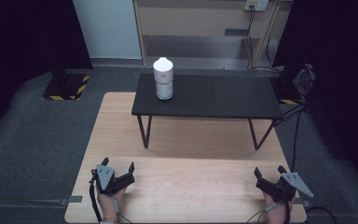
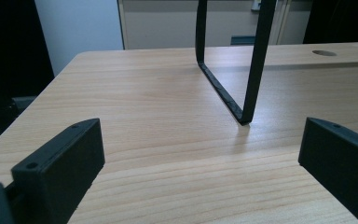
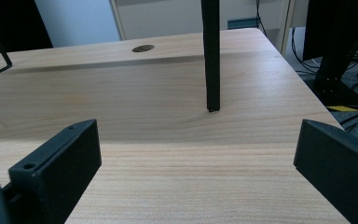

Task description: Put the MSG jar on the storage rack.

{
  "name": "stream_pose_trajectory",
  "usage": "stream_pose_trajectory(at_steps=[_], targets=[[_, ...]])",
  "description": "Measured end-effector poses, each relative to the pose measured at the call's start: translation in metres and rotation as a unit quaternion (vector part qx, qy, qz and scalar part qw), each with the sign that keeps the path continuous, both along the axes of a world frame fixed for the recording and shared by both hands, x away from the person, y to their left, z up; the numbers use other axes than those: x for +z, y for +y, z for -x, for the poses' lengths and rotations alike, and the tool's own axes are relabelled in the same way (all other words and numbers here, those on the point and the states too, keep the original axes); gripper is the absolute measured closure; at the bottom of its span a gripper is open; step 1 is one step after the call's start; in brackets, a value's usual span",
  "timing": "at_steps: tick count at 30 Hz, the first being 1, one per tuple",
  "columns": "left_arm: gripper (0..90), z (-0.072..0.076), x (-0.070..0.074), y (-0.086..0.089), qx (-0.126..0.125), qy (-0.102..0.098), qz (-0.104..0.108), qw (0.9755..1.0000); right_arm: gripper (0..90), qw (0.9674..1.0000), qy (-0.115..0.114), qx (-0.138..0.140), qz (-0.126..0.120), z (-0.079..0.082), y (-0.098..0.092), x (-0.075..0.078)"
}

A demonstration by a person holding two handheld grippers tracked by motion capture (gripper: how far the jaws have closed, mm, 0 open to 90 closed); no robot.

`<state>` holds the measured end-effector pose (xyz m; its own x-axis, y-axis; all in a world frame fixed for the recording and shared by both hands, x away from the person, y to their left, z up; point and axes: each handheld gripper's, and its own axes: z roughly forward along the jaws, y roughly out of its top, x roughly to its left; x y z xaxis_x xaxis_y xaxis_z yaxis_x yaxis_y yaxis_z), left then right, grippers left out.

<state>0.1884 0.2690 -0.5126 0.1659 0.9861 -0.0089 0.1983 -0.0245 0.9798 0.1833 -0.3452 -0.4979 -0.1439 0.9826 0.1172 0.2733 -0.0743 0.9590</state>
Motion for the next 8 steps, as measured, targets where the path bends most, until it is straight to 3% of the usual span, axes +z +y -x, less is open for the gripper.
stream_pose_trajectory(at_steps=[8], targets=[[0.0, 0.0021, -0.003, 0.0025, 0.004, -0.008, 0.016, 0.9998, 1.0, 1.0, 0.001, 0.002, 0.003, -0.0007, 0.0003, 0.0003]])
